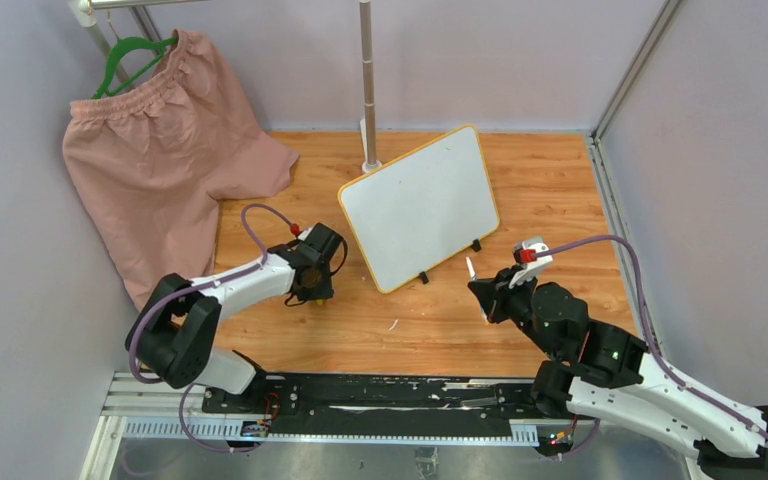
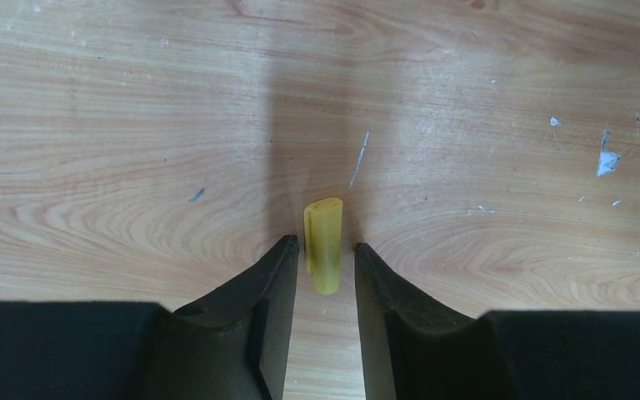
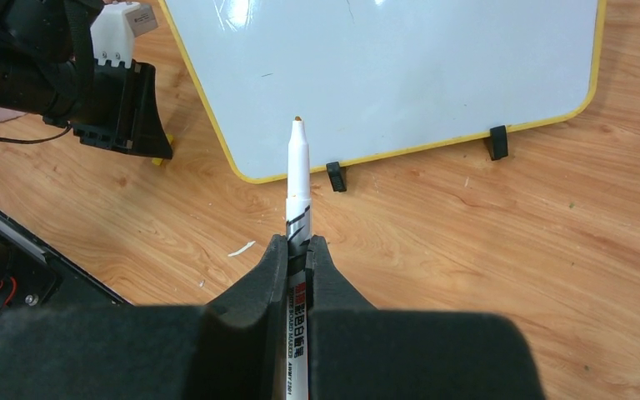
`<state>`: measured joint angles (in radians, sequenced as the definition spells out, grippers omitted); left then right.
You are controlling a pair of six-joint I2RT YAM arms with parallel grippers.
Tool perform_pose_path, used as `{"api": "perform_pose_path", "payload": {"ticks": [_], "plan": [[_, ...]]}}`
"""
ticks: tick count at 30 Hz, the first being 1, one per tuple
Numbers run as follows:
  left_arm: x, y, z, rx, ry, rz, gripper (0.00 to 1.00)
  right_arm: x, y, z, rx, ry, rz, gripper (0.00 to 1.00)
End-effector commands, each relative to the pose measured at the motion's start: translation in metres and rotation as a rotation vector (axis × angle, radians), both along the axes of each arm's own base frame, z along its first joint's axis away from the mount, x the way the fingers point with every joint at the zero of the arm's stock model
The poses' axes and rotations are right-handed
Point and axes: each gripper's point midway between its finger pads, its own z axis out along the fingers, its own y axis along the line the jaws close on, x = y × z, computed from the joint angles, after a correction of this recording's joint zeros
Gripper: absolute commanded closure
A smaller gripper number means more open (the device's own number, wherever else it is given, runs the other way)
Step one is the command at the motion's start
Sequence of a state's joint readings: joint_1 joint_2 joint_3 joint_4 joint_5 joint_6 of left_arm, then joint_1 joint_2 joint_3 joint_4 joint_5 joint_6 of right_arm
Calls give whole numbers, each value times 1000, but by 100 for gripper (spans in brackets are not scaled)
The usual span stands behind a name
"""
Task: Write a sentence on the whiteboard
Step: Place the pen cap at the center of the board, then adjust the whiteboard marker.
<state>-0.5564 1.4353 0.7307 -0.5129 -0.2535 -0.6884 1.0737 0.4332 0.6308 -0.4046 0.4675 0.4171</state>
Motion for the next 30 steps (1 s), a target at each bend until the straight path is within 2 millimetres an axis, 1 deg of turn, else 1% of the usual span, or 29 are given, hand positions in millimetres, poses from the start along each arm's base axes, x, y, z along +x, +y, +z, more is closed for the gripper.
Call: {"api": "perform_pose_path", "payload": {"ticks": [1,3,5,7,9,11,12,14,16,18,20,21,23,24,26,28,30], "plan": [[1,4,5,-21,-30,28,62,0,0,13,11,-24,3,100],[0,4,10,-31,-36,33,59,0,0,14,12,-24,6,100],[-1,3,20,-51,-54,37,53,-1,1,15,10,-24,12,100],[-1,3,37,-77,-89,41,46,-2,3,19,7,-29,30,100],[-2,3,61,-114,-144,38,40,-4,7,25,-4,-42,63,100],[-2,2,94,-175,-241,25,36,-7,12,36,-15,-67,112,100],[-2,-3,112,-227,-299,-10,34,-9,16,42,-29,-86,145,100],[-4,-18,155,-353,-442,-115,32,-16,27,52,-41,-111,232,100],[-8,-33,202,-476,-603,-236,29,-25,38,64,-45,-132,322,100],[-21,-52,246,-598,-743,-391,27,-37,52,77,-38,-148,433,100],[-35,-63,279,-691,-852,-503,27,-51,66,91,-7,-155,545,100],[-41,-68,291,-731,-897,-547,27,-60,74,97,19,-157,604,100],[-53,-78,312,-827,-959,-621,27,-74,90,111,80,-166,708,100],[-61,-84,319,-875,-978,-669,27,-80,97,116,104,-162,753,100],[-80,-96,335,-991,-1017,-791,28,-91,110,125,147,-153,832,100],[-94,-102,344,-1078,-1020,-852,28,-96,120,129,168,-139,881,100],[-103,-106,349,-1103,-1006,-906,27,-97,126,134,172,-131,908,100]]}}
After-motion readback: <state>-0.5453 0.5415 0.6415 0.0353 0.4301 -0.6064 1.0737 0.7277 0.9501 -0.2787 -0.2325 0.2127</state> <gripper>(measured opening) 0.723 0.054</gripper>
